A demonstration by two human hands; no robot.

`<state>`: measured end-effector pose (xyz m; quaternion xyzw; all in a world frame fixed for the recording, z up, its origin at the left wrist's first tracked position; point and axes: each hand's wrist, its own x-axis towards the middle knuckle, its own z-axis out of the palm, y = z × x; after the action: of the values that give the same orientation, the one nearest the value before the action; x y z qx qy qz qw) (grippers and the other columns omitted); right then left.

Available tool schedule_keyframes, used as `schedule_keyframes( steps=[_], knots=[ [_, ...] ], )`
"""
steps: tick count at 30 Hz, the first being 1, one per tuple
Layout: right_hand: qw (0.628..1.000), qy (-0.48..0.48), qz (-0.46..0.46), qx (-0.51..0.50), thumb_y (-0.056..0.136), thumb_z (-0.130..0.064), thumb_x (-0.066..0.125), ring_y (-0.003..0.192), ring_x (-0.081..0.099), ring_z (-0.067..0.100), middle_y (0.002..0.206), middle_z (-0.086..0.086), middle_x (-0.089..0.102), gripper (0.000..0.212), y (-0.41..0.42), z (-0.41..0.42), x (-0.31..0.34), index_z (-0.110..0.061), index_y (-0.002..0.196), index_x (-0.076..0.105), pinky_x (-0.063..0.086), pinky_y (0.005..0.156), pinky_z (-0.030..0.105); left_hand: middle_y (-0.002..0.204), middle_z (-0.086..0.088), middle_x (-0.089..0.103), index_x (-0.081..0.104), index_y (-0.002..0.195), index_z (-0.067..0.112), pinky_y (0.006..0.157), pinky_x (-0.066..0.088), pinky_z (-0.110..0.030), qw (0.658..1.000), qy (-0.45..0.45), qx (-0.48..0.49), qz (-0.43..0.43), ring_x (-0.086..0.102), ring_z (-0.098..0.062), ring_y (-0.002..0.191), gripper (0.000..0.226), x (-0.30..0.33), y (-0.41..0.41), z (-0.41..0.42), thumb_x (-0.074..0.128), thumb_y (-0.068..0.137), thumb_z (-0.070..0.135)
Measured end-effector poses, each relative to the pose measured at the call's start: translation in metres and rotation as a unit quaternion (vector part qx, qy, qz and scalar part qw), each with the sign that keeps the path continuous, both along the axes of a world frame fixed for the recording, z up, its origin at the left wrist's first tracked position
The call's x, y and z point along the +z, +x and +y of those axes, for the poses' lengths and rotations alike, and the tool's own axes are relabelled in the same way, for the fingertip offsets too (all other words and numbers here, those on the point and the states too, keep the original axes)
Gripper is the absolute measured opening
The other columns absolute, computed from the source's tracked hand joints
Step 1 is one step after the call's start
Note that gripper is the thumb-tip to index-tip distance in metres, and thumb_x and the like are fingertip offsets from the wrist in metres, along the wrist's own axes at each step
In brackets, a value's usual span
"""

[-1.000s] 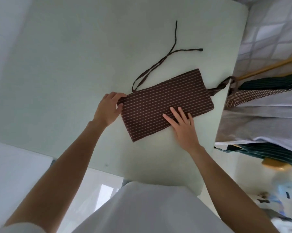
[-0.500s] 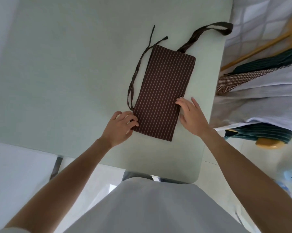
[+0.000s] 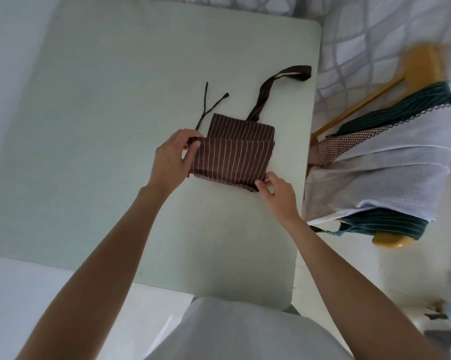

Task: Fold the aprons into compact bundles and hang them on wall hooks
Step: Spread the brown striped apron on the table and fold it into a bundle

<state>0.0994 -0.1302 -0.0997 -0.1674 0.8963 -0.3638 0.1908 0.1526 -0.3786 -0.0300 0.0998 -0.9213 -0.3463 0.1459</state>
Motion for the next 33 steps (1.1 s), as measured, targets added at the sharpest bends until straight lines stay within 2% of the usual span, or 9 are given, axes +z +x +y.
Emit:
schedule_keyframes(
  steps=[5,8,15,20,23,25,27,30,33],
  knots=[
    [0.997,0.007,-0.032,-0.071,0.094,-0.025,0.054,0.078,0.057,0.016,0.085,0.006,0.064,0.018,-0.012,0.000,-0.001,-0.010,0.084,0.053,0.036,0.068,0.024,0.097,0.003,0.065,0.060,0.109,0.015,0.077,0.048,-0.024,0.989,0.065,0.010,-0.132,0.061,-0.012,0.086,0.018,-0.023,-0.067,-0.005,0.048,0.097,0.021],
    [0.994,0.026,-0.015,-0.103,0.093,-0.024,0.056,0.075,0.058,0.016,0.086,0.007,0.063,0.020,-0.018,-0.001,-0.005,-0.005,0.089,0.061,0.040,0.068,0.023,0.099,0.001,0.064,0.059,0.111,0.014,0.078,0.043,-0.021,0.982,0.057,-0.005,-0.178,0.059,-0.012,0.087,0.020,-0.038,-0.092,-0.007,0.048,0.097,0.022],
    [0.986,0.116,-0.006,-0.124,0.097,-0.033,0.049,0.083,0.065,0.029,0.089,0.011,0.070,0.029,-0.038,-0.006,-0.007,-0.008,0.104,0.061,0.049,0.071,0.035,0.102,-0.009,0.068,0.062,0.108,0.011,0.085,0.049,-0.033,0.979,0.031,-0.016,-0.200,0.065,-0.024,0.091,0.022,-0.066,-0.122,-0.011,0.050,0.096,0.024],
    [0.970,0.208,-0.015,-0.121,0.098,-0.032,0.044,0.086,0.063,0.033,0.090,0.014,0.068,0.030,-0.048,-0.017,-0.007,-0.007,0.108,0.058,0.035,0.067,0.029,0.105,-0.004,0.066,0.064,0.106,0.018,0.082,0.044,-0.030,0.980,-0.022,-0.029,-0.197,0.064,-0.022,0.087,0.021,-0.074,-0.138,-0.012,0.052,0.095,0.029],
    [0.971,0.188,0.008,-0.148,0.096,-0.030,0.050,0.084,0.062,0.028,0.096,0.010,0.064,0.025,-0.047,-0.019,-0.003,-0.009,0.108,0.054,0.043,0.066,0.030,0.120,-0.009,0.053,0.060,0.114,0.017,0.086,0.046,-0.037,0.973,-0.052,-0.013,-0.224,0.057,-0.027,0.102,0.025,-0.075,-0.142,-0.011,0.053,0.094,0.029],
    [0.974,0.148,0.140,-0.098,0.093,-0.028,0.056,0.091,0.059,0.024,0.104,0.010,0.060,0.026,-0.046,-0.013,0.000,-0.008,0.110,0.054,0.049,0.075,0.034,0.125,-0.011,0.049,0.057,0.120,0.015,0.089,0.046,-0.037,0.983,-0.097,-0.039,-0.151,0.049,-0.027,0.111,0.030,-0.069,-0.135,-0.009,0.054,0.093,0.029],
    [0.958,0.123,0.254,0.039,0.089,-0.033,0.060,0.108,0.052,0.025,0.115,0.010,0.057,0.032,-0.047,-0.001,-0.002,-0.009,0.109,0.057,0.042,0.090,0.036,0.125,-0.009,0.053,0.058,0.119,0.015,0.096,0.043,-0.039,0.980,-0.115,-0.151,-0.059,0.049,-0.026,0.113,0.033,-0.062,-0.119,-0.005,0.055,0.091,0.033],
    [0.922,0.184,0.249,0.235,0.079,-0.047,0.067,0.130,0.038,0.028,0.133,0.012,0.050,0.053,-0.052,0.013,-0.007,-0.010,0.115,0.056,0.025,0.110,0.044,0.133,-0.005,0.049,0.052,0.128,0.017,0.107,0.029,-0.040,0.933,-0.164,-0.303,-0.108,0.043,-0.024,0.123,0.057,-0.062,-0.084,0.000,0.054,0.084,0.053],
    [0.907,0.229,0.188,0.300,0.070,-0.043,0.077,0.132,0.040,0.032,0.134,0.017,0.049,0.063,-0.061,0.016,-0.012,-0.004,0.115,0.055,0.020,0.114,0.044,0.137,-0.008,0.044,0.044,0.135,0.014,0.111,0.023,-0.040,0.913,-0.194,-0.303,-0.194,0.039,-0.027,0.127,0.083,-0.071,-0.063,-0.008,0.060,0.073,0.065]
  ],
)
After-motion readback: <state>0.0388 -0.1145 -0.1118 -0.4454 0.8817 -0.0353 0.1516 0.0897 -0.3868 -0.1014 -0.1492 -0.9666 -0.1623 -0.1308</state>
